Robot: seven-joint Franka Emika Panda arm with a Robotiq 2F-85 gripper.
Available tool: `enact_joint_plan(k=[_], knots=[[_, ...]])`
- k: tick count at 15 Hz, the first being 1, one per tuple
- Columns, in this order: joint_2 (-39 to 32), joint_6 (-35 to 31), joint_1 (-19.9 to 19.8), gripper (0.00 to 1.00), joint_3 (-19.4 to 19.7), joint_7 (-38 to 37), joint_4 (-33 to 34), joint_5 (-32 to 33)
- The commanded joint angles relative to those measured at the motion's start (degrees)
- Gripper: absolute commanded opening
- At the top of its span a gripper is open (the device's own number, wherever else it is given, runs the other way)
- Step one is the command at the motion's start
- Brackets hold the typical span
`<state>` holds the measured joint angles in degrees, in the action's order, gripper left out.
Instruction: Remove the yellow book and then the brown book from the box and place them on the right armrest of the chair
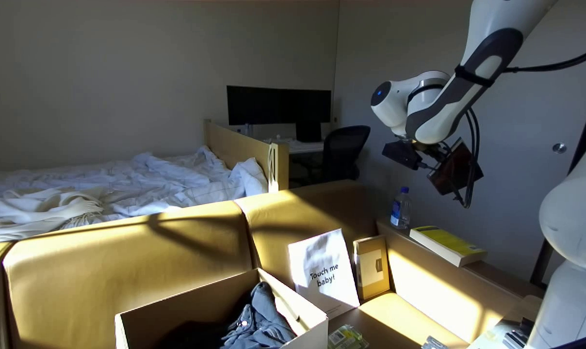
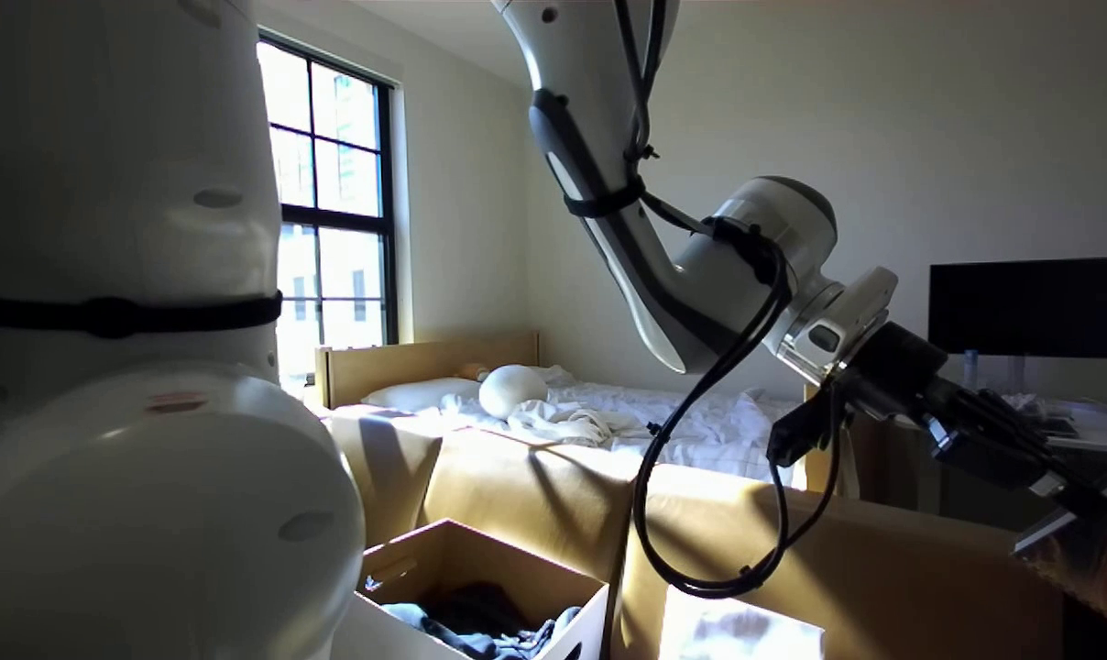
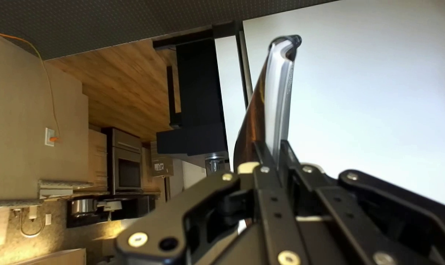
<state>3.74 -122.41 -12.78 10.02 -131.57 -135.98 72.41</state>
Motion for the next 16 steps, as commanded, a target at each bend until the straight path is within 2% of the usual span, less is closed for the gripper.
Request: enact_joint_plan(k=[1,7,12,13,16], knots=[[-3.72,0.73,0.38,0.02,0.76,-2.5,-0.07,-0.37],[-13.44,-2.97,-0.03,0.02,1.98,-10.15,0.14,0.43],[-18.32,-1.38,1.11,0.02,2.0,-23.54,0.39,3.96],[-16.19,0.64,0.65,0.02,2.08,-18.65,2.53,1.57],[-17.69,3.36,0.91,0.02,1.89,-18.28,4.12,2.28]])
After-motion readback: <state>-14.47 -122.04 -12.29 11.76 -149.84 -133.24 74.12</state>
